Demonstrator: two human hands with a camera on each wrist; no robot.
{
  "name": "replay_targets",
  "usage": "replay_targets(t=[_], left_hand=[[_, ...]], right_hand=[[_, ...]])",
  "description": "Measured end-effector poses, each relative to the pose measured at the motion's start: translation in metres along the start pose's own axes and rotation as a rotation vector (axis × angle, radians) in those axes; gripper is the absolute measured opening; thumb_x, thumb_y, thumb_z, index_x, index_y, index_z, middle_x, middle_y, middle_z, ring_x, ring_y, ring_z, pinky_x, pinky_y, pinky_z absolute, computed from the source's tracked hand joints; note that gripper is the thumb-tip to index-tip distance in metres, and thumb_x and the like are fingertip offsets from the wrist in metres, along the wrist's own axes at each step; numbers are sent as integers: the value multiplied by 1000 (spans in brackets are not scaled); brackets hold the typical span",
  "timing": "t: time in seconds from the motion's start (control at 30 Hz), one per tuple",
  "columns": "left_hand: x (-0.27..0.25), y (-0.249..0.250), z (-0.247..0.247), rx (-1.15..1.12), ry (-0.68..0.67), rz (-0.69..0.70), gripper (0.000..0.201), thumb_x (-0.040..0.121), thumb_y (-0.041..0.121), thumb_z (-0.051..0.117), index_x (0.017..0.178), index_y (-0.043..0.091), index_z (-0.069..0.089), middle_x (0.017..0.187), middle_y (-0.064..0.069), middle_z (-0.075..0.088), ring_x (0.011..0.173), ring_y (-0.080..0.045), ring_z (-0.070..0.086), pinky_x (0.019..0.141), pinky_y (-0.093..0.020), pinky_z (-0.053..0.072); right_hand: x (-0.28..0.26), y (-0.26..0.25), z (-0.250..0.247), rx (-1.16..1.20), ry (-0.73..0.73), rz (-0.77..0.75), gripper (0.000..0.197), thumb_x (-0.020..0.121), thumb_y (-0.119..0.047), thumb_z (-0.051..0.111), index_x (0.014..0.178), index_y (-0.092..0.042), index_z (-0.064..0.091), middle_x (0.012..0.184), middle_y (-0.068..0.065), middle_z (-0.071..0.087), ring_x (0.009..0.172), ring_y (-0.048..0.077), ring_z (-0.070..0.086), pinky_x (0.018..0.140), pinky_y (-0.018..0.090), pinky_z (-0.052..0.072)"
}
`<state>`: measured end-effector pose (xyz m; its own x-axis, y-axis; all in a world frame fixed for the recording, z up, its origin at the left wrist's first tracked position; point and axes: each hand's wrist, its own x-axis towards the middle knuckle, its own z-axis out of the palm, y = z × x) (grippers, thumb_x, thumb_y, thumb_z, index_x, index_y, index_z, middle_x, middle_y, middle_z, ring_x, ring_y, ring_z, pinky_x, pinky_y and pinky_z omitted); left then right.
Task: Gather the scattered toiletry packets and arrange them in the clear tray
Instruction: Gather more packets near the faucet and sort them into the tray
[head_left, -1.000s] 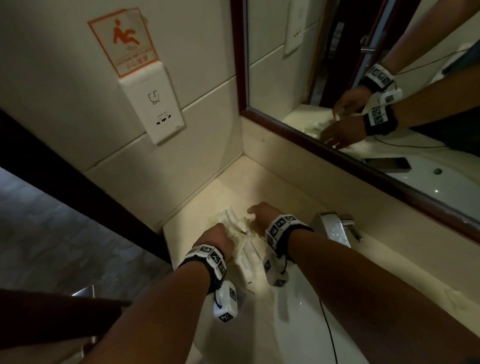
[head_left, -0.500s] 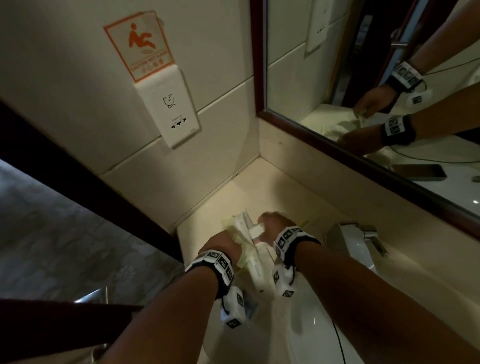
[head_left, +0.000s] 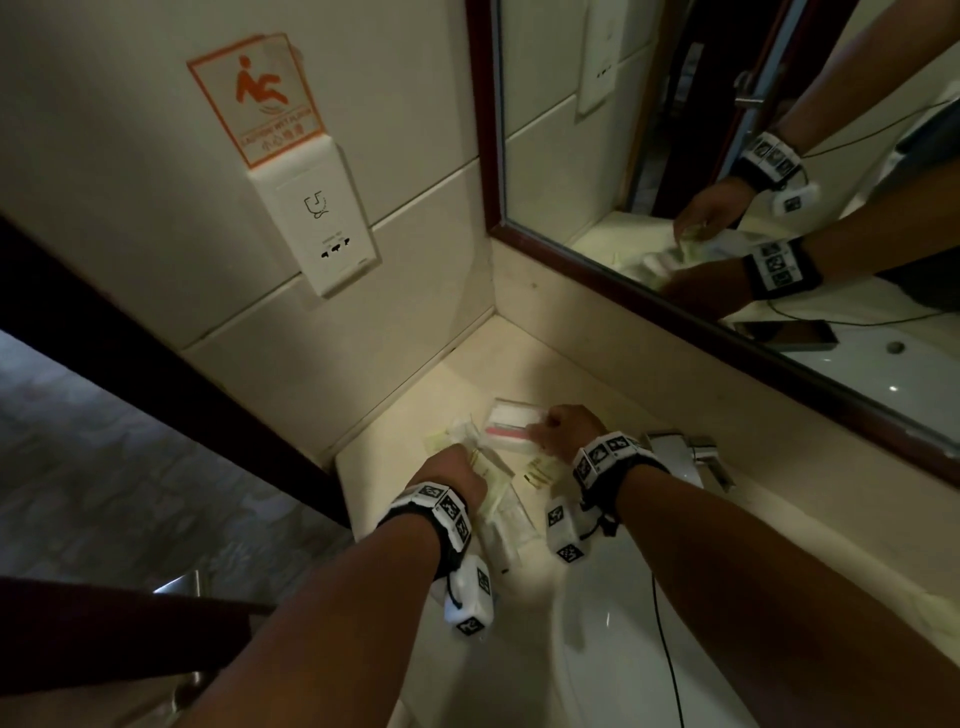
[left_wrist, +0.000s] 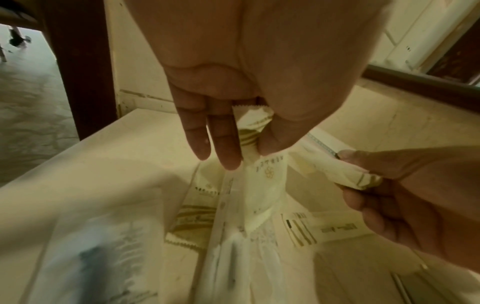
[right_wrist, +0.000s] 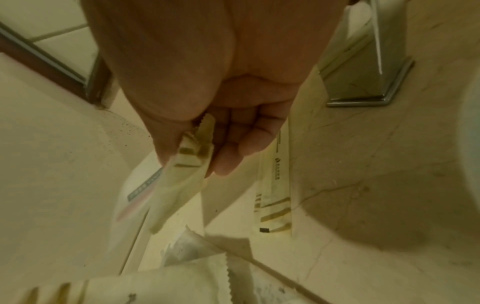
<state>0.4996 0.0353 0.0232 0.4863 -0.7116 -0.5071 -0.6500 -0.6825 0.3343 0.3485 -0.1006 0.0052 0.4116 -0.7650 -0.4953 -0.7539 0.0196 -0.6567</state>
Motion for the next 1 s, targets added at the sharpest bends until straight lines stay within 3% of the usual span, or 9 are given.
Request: replay_targets(t=[0.17, 0.37, 0.43, 0.5, 0.57, 0.63, 0.73, 0.87, 1.0], left_hand=[[-3, 4, -6, -64, 8, -12, 33, 92, 25, 53, 123, 17, 58, 128, -8, 61, 116, -28, 59, 87, -26, 43], [-10, 12, -8, -146, 16, 22, 23, 89, 25, 55, 110, 17, 59, 114, -4, 65, 105, -28, 62, 83, -27, 47], [-16, 16, -8, -236, 18, 49, 28, 90, 24, 56, 116, 17, 58, 110, -1, 63, 104, -27, 62, 82, -26, 46], [-18, 19, -9, -360, 23, 69, 29, 88, 23, 53, 115, 16, 59, 105, -1, 67, 94, -25, 67, 82, -31, 54], [-19, 23, -11, -492, 6, 83, 25, 89, 20, 47, 106, 12, 63, 90, -8, 72, 72, -25, 70, 71, -38, 61], [-23, 28, -14, -647, -43, 69, 23, 93, 13, 43, 101, 7, 64, 78, -19, 69, 57, -26, 63, 55, -35, 55], [-30, 30, -16, -841, -83, 41, 28, 91, 6, 42, 105, 11, 66, 76, -18, 65, 55, -24, 57, 46, -27, 45], [-34, 33, -18, -936, -66, 11, 7, 86, 14, 56, 87, 7, 59, 73, -13, 58, 56, -24, 56, 51, -30, 45], [-25, 24, -12, -798, 3, 24, 13, 84, 18, 68, 93, 12, 61, 73, -8, 65, 53, -23, 61, 63, -36, 59]], right_hand=[[-10, 3, 3, 175, 7, -47, 30, 94, -33, 63, 72, -13, 64, 60, 2, 67, 55, 17, 63, 57, 27, 49], [-29, -8, 6, 400, -59, 2, 38, 100, -36, 55, 76, -9, 64, 54, 6, 66, 46, 21, 58, 49, 26, 45], [-33, -12, 8, 396, -93, 23, 41, 100, -38, 54, 75, -8, 65, 55, 8, 65, 51, 24, 58, 51, 28, 47], [-36, -13, 9, 349, -123, 13, 42, 100, -41, 53, 76, -9, 66, 60, 9, 65, 55, 24, 60, 57, 31, 50], [-38, -12, 10, 299, -118, -6, 39, 99, -42, 54, 73, -13, 63, 60, 6, 62, 53, 22, 59, 56, 30, 49], [-40, -12, 10, 287, -90, -17, 38, 99, -39, 55, 70, -15, 59, 61, 5, 58, 55, 22, 57, 56, 30, 48], [-44, -15, 9, 266, -39, -59, 40, 99, -34, 56, 63, -17, 56, 61, 3, 57, 53, 20, 56, 54, 29, 48], [-47, -19, 7, 347, -33, -63, 35, 97, -27, 59, 64, -15, 59, 64, 4, 58, 59, 20, 57, 60, 34, 51], [-52, -26, 5, 491, -28, 22, 19, 94, -21, 61, 79, -10, 67, 79, 7, 65, 69, 21, 64, 62, 33, 55]])
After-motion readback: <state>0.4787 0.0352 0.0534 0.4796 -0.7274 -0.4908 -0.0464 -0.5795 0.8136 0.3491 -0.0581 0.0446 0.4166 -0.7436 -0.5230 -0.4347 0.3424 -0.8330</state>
